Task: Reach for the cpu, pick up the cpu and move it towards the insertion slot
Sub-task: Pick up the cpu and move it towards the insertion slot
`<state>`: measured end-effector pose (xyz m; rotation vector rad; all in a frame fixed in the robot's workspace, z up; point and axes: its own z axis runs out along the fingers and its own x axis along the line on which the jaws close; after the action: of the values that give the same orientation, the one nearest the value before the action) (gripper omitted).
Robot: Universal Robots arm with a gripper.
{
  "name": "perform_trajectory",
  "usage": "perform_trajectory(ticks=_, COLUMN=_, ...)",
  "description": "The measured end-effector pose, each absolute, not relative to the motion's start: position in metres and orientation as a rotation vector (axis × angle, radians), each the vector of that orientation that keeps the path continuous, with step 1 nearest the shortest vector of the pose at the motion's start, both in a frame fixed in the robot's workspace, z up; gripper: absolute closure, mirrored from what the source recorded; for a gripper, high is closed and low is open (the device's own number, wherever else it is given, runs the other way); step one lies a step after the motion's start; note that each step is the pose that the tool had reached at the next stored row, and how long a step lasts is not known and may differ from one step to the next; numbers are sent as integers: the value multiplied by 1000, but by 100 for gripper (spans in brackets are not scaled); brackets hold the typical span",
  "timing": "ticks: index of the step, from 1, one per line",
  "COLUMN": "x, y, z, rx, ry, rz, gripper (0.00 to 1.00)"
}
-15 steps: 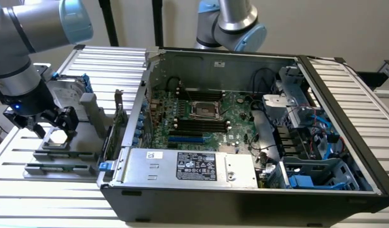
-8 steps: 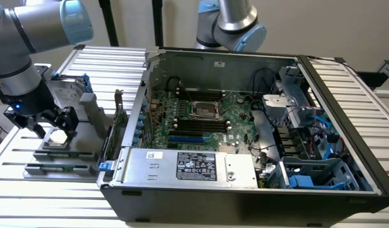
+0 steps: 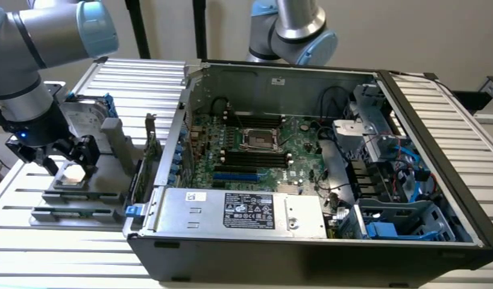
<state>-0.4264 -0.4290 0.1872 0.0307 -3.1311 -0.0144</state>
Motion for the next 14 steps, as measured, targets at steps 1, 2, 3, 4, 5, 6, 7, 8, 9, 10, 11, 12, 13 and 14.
perform_trajectory(ticks=1, x=-426, y=-429, z=187, rx=31, ry=-3131, rz=-14, gripper=23)
perform_trajectory(ticks=2, x=-427, y=-429, z=187, rx=31, ry=-3131, rz=-14, gripper=23)
perform_trajectory(ticks=3, x=-427, y=-429, z=186, rx=31, ry=-3131, rz=-14, gripper=23)
perform_trajectory(ticks=4, x=-427, y=-429, z=186, rx=31, ry=-3131, rz=-14, gripper=23)
perform_trajectory(ticks=5, x=-427, y=-429, z=186, rx=31, ry=-3131, rz=-14, gripper=23)
perform_trajectory(ticks=6, x=-427, y=-429, z=186, rx=31, ry=-3132, rz=-14, gripper=23)
perform_trajectory(ticks=7, x=-427, y=-429, z=186, rx=31, ry=-3132, rz=-14, gripper=23)
perform_trajectory(ticks=8, x=-427, y=-429, z=186, rx=31, ry=-3132, rz=-15, gripper=23)
perform_trajectory(ticks=9, x=-427, y=-429, z=186, rx=31, ry=-3132, rz=-16, gripper=23)
perform_trajectory(ticks=10, x=-427, y=-429, z=186, rx=30, ry=-3132, rz=-18, gripper=23)
perform_trajectory(ticks=11, x=-427, y=-429, z=187, rx=30, ry=-3132, rz=-20, gripper=23)
perform_trajectory(ticks=12, x=-427, y=-429, z=187, rx=31, ry=-3132, rz=-22, gripper=23)
perform_trajectory(ticks=13, x=-427, y=-429, z=187, rx=31, ry=-3132, rz=-24, gripper=23)
perform_trajectory(ticks=14, x=-427, y=-429, z=187, rx=31, ry=-3132, rz=-26, gripper=23)
